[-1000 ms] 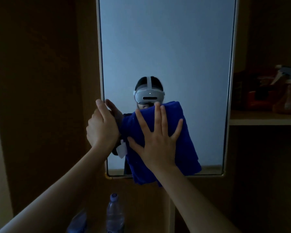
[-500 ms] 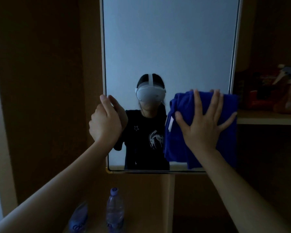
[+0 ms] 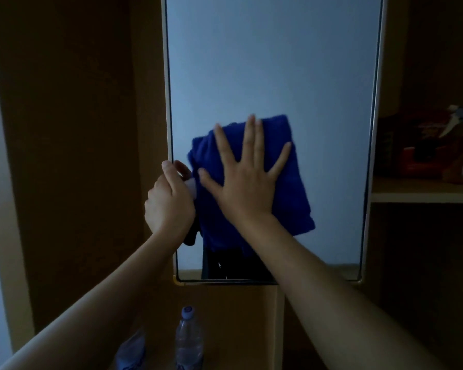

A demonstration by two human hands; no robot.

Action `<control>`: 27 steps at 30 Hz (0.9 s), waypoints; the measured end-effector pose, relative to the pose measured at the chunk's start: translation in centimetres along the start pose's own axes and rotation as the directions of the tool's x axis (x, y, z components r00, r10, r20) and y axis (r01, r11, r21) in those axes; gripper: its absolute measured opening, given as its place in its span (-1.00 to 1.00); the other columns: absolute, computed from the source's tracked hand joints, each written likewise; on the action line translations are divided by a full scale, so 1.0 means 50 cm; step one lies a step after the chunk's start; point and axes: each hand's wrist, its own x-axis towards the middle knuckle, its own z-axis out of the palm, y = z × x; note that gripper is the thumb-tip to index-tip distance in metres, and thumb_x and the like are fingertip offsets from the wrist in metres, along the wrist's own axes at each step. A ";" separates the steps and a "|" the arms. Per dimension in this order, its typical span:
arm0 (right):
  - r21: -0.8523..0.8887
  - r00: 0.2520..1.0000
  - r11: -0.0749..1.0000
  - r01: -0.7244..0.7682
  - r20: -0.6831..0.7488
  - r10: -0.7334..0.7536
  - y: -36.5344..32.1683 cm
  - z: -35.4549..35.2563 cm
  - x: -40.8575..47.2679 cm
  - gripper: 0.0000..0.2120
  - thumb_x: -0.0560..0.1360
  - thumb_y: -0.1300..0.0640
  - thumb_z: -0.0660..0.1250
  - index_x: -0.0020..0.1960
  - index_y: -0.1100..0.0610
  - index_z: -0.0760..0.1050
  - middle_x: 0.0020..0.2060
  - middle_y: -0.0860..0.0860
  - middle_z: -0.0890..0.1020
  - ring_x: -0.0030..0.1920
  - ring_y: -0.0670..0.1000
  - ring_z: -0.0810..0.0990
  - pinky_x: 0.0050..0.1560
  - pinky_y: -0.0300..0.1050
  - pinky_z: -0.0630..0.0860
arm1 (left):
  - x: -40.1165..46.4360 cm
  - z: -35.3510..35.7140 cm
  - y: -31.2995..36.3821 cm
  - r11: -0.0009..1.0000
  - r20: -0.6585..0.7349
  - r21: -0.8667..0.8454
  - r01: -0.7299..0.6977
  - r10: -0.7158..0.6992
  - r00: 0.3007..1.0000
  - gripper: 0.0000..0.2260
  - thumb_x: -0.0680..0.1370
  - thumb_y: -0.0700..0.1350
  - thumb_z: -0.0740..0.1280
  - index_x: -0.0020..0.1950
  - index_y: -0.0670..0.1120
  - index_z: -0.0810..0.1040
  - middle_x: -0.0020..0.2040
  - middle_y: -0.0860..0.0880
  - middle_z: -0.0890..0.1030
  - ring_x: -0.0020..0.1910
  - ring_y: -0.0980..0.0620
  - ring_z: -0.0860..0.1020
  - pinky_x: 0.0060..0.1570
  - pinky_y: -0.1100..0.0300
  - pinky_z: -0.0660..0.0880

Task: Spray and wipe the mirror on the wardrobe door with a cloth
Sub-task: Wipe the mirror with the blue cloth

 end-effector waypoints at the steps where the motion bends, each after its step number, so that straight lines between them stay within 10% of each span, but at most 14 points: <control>1: -0.012 0.999 0.999 0.040 0.018 -0.040 -0.005 0.011 -0.028 -0.24 0.50 -0.42 0.00 0.58 -0.12 -0.11 0.57 0.19 -0.06 0.56 0.18 -0.15 0.38 0.45 -0.28 | 0.000 0.001 -0.001 1.000 0.000 0.002 -0.011 0.011 1.000 -0.45 0.67 0.17 -0.19 -0.06 -0.07 0.51 -0.13 -0.09 0.62 -0.11 -0.11 0.61 0.01 -0.07 0.55; 7: -0.063 0.984 0.984 0.166 0.073 -0.161 0.059 0.033 -0.135 -0.24 0.49 -0.43 0.04 0.58 -0.14 -0.05 0.56 0.18 0.00 0.56 0.15 -0.10 0.40 0.40 -0.29 | 0.005 0.014 -0.009 0.999 -0.010 0.034 0.017 -0.017 1.000 -0.38 0.65 0.21 -0.20 0.16 -0.06 0.58 0.03 -0.10 0.63 -0.01 -0.11 0.60 0.07 -0.04 0.52; 18: -0.009 0.965 0.965 -0.261 -0.015 0.261 0.234 -0.037 -0.053 -0.27 0.49 -0.43 -0.01 0.57 -0.16 -0.02 0.57 0.16 -0.06 0.56 0.14 -0.13 0.37 0.47 -0.20 | -0.001 0.010 -0.002 0.997 -0.026 0.076 0.006 -0.004 1.000 -0.42 0.66 0.18 -0.18 0.20 -0.10 0.54 0.11 -0.15 0.60 0.14 -0.19 0.56 0.12 -0.06 0.44; 27: 0.012 0.955 0.956 -0.294 -0.026 0.294 0.230 -0.044 -0.026 -0.28 0.51 -0.42 -0.01 0.57 -0.15 -0.05 0.57 0.18 -0.07 0.56 0.14 -0.15 0.36 0.46 -0.23 | 0.011 0.007 0.014 0.993 -0.015 -0.009 -0.119 0.119 0.993 -0.62 0.67 0.08 0.04 0.39 -0.08 0.34 0.22 -0.07 0.51 0.21 -0.11 0.50 0.18 -0.04 0.45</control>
